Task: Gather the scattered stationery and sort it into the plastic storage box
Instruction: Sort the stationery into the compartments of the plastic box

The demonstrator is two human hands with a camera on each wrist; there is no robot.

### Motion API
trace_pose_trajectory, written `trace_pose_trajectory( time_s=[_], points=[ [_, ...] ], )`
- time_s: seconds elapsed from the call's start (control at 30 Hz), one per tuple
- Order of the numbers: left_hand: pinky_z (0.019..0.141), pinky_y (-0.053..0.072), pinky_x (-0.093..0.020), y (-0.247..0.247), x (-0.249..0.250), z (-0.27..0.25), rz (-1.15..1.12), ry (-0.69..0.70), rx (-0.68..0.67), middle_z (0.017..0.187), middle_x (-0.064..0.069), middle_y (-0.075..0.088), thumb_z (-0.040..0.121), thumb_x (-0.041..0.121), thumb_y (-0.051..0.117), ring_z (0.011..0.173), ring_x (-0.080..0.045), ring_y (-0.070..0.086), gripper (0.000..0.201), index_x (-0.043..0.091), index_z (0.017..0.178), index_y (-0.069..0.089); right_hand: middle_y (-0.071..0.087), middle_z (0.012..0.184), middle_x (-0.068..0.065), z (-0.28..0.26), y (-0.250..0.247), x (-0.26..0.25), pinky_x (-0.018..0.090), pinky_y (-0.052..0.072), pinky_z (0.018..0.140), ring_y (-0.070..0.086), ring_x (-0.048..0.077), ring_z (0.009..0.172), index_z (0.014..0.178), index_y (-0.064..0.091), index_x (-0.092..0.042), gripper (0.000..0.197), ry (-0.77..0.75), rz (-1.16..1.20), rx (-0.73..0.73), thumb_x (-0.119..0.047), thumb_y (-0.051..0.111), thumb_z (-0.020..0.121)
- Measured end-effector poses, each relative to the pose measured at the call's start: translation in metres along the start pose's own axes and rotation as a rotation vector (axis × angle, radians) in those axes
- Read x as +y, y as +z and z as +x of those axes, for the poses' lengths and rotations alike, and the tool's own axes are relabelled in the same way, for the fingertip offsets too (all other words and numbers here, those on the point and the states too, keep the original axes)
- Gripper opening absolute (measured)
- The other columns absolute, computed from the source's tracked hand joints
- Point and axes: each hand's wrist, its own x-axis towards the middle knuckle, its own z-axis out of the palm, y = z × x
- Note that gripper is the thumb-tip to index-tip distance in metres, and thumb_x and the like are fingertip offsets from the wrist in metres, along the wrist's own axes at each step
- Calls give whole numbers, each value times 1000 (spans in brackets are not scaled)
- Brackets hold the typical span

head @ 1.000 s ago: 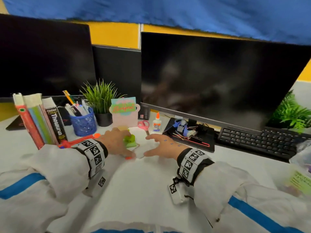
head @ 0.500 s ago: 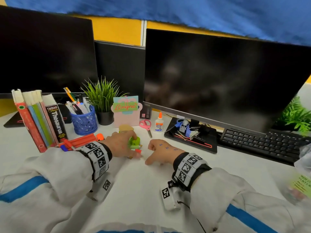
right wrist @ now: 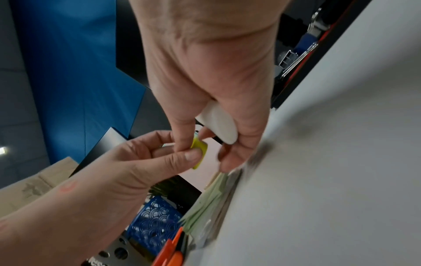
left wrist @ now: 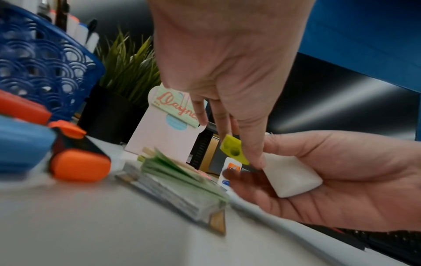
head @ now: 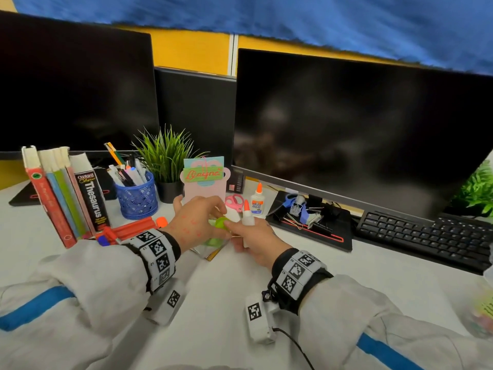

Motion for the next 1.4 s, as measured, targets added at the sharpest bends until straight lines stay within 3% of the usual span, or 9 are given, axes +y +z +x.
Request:
trace_pose_trajectory(
  time_s=[0.13, 0.27, 0.43, 0.57, 0.7, 0.8, 1.07, 1.23, 1.4],
  points=[
    [106, 33, -38, -7, 4, 14, -92, 126, -130, 112, 19, 66, 72, 47, 85, 113, -7, 52, 51, 38, 115, 60, 66, 83, 16, 5, 0, -12, 32, 56, 55, 67, 23, 62, 97, 58, -9, 25, -51, 19, 19, 3, 75, 81],
    [101, 41, -31, -10, -8, 44, -31, 74, -222, 131, 3, 60, 95, 35, 66, 124, -20, 53, 37, 27, 131, 57, 60, 94, 11, 18, -9, -27, 35, 60, 59, 66, 24, 74, 112, 53, -13, 30, -66, -92, 157, 1, 62, 88],
    [109, 39, -33, 0, -21, 70, 233, 68, -388, 139, -3, 57, 99, 26, 58, 128, -24, 51, 39, 24, 138, 53, 61, 107, 10, 37, -31, -33, 28, 59, 65, 64, 23, 92, 106, 59, -17, 27, -146, -184, 247, -2, 70, 87],
    [111, 40, -35, 12, -25, 80, 330, 90, -359, 138, -2, 58, 98, 23, 60, 128, -25, 51, 38, 26, 135, 57, 65, 102, 14, 56, -33, -27, 40, 58, 79, 65, 28, 91, 72, 63, -25, 20, -278, -362, 391, -26, 82, 77],
    [108, 43, -38, 17, -23, 84, 447, 126, -315, 129, -3, 60, 97, 32, 61, 121, -25, 52, 32, 26, 129, 62, 57, 118, 9, 68, -30, -29, 47, 55, 91, 62, 28, 101, 71, 59, -34, 25, -247, -455, 313, -29, 83, 77],
    [105, 45, -41, 15, -21, 82, 500, 153, -295, 126, -7, 57, 98, 36, 56, 118, -29, 53, 35, 24, 131, 61, 66, 95, 2, 72, -33, -32, 48, 57, 88, 66, 25, 94, 75, 62, -32, 23, -235, -413, 287, -20, 82, 80],
    [68, 39, -34, -8, 23, 71, -386, -100, -85, 87, -3, 53, 101, 20, 48, 81, -20, 52, 11, 14, 91, 49, 67, 80, 1, 38, -54, -25, 36, 53, 75, 61, 18, 77, 82, 67, -23, 18, -248, -207, 258, -16, 83, 78],
    [85, 61, -49, -9, 85, 43, -722, -40, -456, 104, -9, 74, 90, 60, 64, 91, -30, 72, 42, 22, 108, 71, 66, 76, 6, -14, -73, -32, 28, 45, 55, 58, 19, 69, 103, 70, -7, 22, -282, -73, 141, -8, 78, 82],
    [76, 63, -42, 11, 153, 22, -828, -21, -533, 113, -7, 72, 87, 57, 66, 99, -23, 74, 51, 20, 120, 54, 71, 85, 8, -67, -114, -38, 34, 62, 66, 70, 21, 77, 95, 69, -16, 17, -312, -108, 319, -11, 80, 82]
  ],
)
